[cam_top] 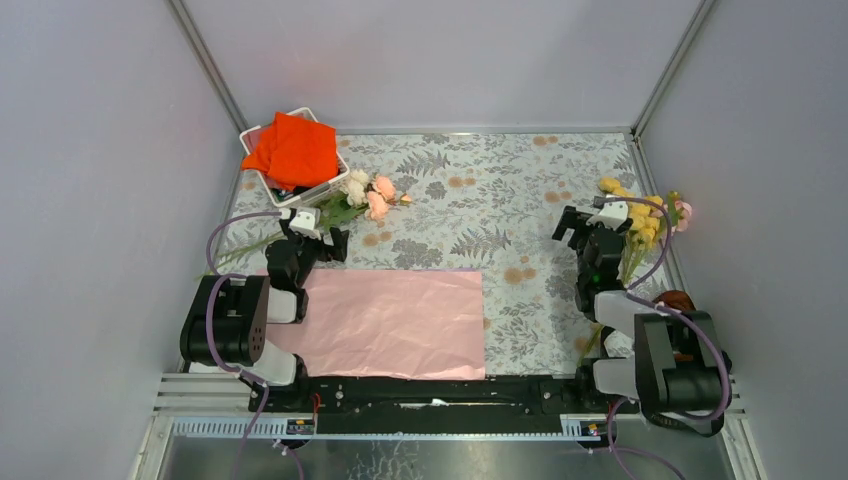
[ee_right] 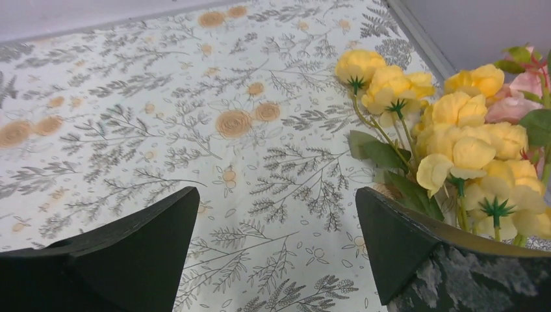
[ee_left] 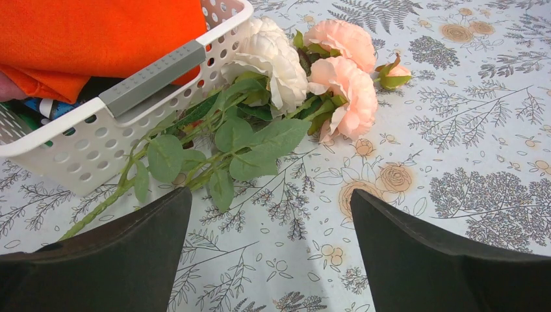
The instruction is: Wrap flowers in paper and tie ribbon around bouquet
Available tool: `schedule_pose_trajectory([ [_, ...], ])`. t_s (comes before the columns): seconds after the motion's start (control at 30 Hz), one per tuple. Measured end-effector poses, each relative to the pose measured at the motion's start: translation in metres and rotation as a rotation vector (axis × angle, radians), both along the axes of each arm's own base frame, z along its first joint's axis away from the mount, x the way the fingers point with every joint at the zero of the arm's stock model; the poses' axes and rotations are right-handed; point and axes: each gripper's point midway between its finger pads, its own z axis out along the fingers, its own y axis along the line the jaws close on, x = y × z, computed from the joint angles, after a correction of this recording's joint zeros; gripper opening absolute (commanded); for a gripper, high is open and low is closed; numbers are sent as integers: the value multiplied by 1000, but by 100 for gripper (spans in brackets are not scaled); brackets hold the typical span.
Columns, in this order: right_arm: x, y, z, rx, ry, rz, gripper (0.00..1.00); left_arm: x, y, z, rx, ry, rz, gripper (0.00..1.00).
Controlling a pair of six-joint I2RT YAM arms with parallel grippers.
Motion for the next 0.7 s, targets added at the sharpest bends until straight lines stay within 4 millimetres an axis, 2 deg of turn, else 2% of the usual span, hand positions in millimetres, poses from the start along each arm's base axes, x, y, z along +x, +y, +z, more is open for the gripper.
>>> schedule_pose_trajectory([
  [0.1, 1, 6, 17, 19, -20, 29, 100, 0, 0, 0, 0, 0, 0, 99],
  [0.17, 8, 17, 36, 49, -40, 83, 100, 0, 0, 0, 0, 0, 0, 99],
  [0.3, 25, 53, 82, 147, -76, 253, 100, -1, 2, 0, -12, 7, 5, 99],
  [0.4, 25, 79, 111, 224, -94, 380, 100, 3, 17, 5, -43, 77, 40, 99],
  [0.47, 23, 95, 121, 259, -69, 439, 100, 22, 29, 36, -19, 113, 48, 99],
  [0.53, 18, 114, 124, 272, -28, 495, 100, 37, 35, 77, 38, 135, 29, 98],
  [0.57, 14, 127, 125, 271, -3, 533, 100, 42, 36, 107, 82, 137, 11, 98],
  [0.6, 9, 143, 126, 267, 22, 580, 100, 41, 38, 135, 129, 138, -3, 98],
  [0.63, 2, 161, 127, 262, 44, 632, 100, 36, 40, 154, 166, 141, -11, 98],
  [0.7, -15, 194, 127, 252, 85, 742, 100, 11, 49, 176, 251, 189, -22, 98],
])
